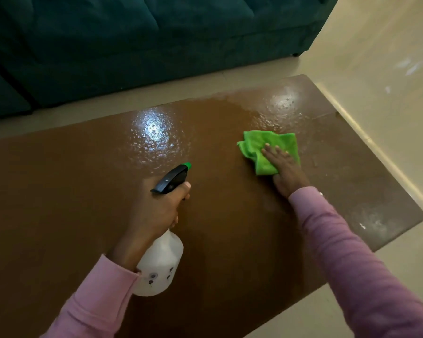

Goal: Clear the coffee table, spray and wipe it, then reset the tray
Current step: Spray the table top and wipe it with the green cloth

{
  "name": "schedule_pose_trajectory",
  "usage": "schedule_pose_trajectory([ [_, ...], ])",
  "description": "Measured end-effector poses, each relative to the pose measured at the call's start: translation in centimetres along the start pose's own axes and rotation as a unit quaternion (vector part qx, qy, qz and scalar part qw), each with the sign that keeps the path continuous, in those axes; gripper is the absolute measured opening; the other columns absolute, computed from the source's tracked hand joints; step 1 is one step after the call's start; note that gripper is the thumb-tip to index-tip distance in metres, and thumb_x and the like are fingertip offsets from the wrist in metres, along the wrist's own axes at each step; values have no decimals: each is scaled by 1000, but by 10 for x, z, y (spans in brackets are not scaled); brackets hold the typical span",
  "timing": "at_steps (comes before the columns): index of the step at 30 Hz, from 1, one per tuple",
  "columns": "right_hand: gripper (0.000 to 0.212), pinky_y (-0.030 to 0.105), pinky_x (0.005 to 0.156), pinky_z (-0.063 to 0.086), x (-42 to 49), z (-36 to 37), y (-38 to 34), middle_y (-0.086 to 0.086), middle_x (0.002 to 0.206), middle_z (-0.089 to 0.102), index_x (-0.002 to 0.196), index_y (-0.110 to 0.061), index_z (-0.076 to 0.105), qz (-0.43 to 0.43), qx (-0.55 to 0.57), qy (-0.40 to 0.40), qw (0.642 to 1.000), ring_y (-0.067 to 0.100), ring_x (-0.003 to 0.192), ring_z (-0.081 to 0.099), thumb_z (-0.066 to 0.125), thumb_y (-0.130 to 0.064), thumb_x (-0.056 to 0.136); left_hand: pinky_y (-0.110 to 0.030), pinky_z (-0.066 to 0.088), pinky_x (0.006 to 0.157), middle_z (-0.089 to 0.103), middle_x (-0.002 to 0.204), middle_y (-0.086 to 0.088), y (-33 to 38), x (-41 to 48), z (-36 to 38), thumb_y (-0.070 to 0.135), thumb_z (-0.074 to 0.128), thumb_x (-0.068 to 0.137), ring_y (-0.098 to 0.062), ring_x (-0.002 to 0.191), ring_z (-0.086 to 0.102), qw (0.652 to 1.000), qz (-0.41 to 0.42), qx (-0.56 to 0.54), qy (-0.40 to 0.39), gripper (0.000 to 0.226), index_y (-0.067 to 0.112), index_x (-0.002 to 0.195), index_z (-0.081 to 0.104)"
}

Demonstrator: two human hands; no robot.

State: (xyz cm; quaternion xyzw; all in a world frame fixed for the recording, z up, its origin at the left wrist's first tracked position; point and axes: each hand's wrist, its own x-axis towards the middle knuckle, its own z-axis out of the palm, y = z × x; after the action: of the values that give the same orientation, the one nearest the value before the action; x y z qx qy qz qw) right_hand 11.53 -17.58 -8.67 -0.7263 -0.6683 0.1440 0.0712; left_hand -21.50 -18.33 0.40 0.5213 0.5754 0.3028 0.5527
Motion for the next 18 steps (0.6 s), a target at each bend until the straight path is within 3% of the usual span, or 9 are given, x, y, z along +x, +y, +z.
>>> schedule_pose_trajectory([
  [2, 74, 34, 119, 4, 12, -9, 15, 2, 158, 20, 148, -18, 28, 78, 2, 5, 997, 27, 147, 14, 42, -2, 78, -32, 43, 46, 70, 79, -21, -3, -1, -1, 18, 64, 92, -23, 35, 47, 1000, 4, 1, 2, 12, 19, 80, 66],
  [4, 74, 35, 119, 3, 14, -4, 2, 3, 159, 19, 149, -17, 26, 103, 1, 9, 995, 27, 147, 12, 47, 3, 81, -31, 43, 47, 69, 80, -25, -6, -2, -1, 19, 64, 92, -20, 34, 48, 1000, 5, 5, -3, 12, 20, 79, 65],
  [8, 82, 30, 118, -2, -31, 21, -57, -4, 158, 16, 149, -21, 25, 2, 3, -8, 1000, 19, 146, 7, 37, -14, 68, -28, 42, 42, 67, 82, -30, -9, -2, 1, 19, 63, 92, -16, 32, 49, 999, 14, 18, -26, 17, 4, 84, 66],
  [12, 88, 28, 118, -2, -77, 31, -66, -11, 154, 14, 148, -23, 28, -56, 13, -8, 998, 10, 142, 4, 35, -11, 61, -31, 40, 43, 60, 77, -36, -7, -4, 5, 18, 63, 92, -21, 36, 47, 998, 38, 31, -50, 29, -11, 85, 61],
  [14, 87, 34, 120, 3, -73, 26, -31, -3, 155, 20, 146, -18, 32, -9, 11, 15, 1000, 17, 143, 11, 35, -7, 60, -37, 39, 46, 57, 71, -36, -4, -9, 6, 16, 63, 91, -26, 42, 45, 996, 53, 41, -63, 31, -13, 81, 60],
  [18, 66, 44, 120, 6, -49, 2, 30, 11, 156, 23, 145, -7, 34, 182, 39, 47, 981, 33, 146, 17, 44, 9, 82, -48, 40, 43, 53, 68, -37, -8, -25, 4, 14, 62, 90, -33, 46, 43, 992, 73, 40, -92, 30, -14, 80, 59],
])
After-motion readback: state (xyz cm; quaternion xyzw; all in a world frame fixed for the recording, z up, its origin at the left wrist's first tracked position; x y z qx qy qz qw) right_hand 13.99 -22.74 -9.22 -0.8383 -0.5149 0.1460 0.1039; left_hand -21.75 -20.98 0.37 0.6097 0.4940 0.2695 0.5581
